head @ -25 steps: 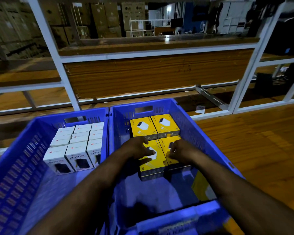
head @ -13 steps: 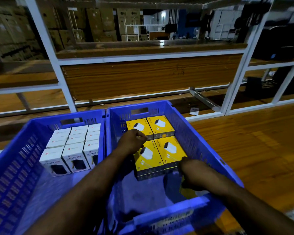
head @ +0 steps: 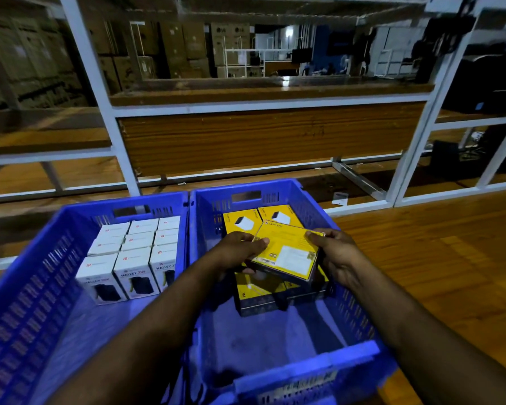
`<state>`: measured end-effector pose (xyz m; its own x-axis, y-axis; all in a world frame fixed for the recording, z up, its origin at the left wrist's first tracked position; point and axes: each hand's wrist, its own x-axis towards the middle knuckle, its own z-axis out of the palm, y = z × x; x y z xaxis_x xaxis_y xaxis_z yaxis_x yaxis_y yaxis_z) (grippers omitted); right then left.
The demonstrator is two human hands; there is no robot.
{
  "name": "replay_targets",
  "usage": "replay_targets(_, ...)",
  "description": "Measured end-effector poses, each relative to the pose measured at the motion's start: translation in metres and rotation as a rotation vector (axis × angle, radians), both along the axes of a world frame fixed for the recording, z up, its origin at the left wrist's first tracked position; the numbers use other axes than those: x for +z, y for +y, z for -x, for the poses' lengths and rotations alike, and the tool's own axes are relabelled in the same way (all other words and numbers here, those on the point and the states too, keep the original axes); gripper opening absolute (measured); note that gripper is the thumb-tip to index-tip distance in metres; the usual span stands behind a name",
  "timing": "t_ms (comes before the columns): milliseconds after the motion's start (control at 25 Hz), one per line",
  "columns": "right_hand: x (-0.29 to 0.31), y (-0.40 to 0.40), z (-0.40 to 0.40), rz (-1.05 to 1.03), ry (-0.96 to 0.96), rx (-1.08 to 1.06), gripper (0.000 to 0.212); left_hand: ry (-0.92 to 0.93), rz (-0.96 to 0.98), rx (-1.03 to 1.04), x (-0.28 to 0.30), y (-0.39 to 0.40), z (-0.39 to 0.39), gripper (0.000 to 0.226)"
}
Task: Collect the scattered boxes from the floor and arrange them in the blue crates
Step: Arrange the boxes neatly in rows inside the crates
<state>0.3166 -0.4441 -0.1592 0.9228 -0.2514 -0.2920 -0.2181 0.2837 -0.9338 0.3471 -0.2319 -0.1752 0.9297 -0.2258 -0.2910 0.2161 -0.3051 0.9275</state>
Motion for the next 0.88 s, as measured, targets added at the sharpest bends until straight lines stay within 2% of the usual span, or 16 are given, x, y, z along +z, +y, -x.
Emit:
replay_targets(80,-0.001,0.003,-0.001,-0.041,0.032,0.022,0.024,0.023,0.081,0.019,-0.001,0.003,-0.002,0.039)
replay_targets(160,0.001,0.003,0.005,-0.025,0.063,0.126,0.016,0.014,0.131,0.068,-0.001,0.005,-0.005,0.039)
replay_targets(280,0.002,0.005,0.012,0.155,0.031,0.278,0.027,-0.040,0.192,0.157,0.000,0.006,-0.012,0.031)
replay_targets(360,-0.001,0.009,0.012,0.476,-0.168,0.195,0.037,-0.009,0.231,0.166,0.004,0.005,-0.009,0.026)
replay_targets(440,-0.003,0.016,0.013,0.875,-0.413,0.124,0.043,0.168,0.331,0.102,0.008,0.003,-0.005,0.044)
replay_targets(520,-0.003,0.024,0.019,1.093,-0.648,0.223,0.044,0.317,0.497,-0.001,0.008,0.000,-0.003,0.066)
replay_targets(560,-0.005,0.026,0.023,1.142,-0.752,0.316,0.043,0.329,0.520,-0.029,0.007,-0.001,-0.003,0.067)
replay_targets(640,-0.010,0.031,0.026,1.150,-0.819,0.484,0.042,0.264,0.468,-0.023,0.007,-0.001,-0.005,0.048)
replay_targets(720,-0.013,0.030,0.025,1.054,-0.737,0.546,0.037,0.201,0.394,0.021,0.006,0.000,-0.007,0.034)
replay_targets(800,-0.015,0.025,0.019,1.003,-0.668,0.439,0.036,0.192,0.375,0.039,0.004,0.001,-0.007,0.027)
replay_targets(880,-0.015,0.016,0.014,1.056,-0.602,0.354,0.049,0.206,0.382,0.034,0.003,0.000,-0.006,0.021)
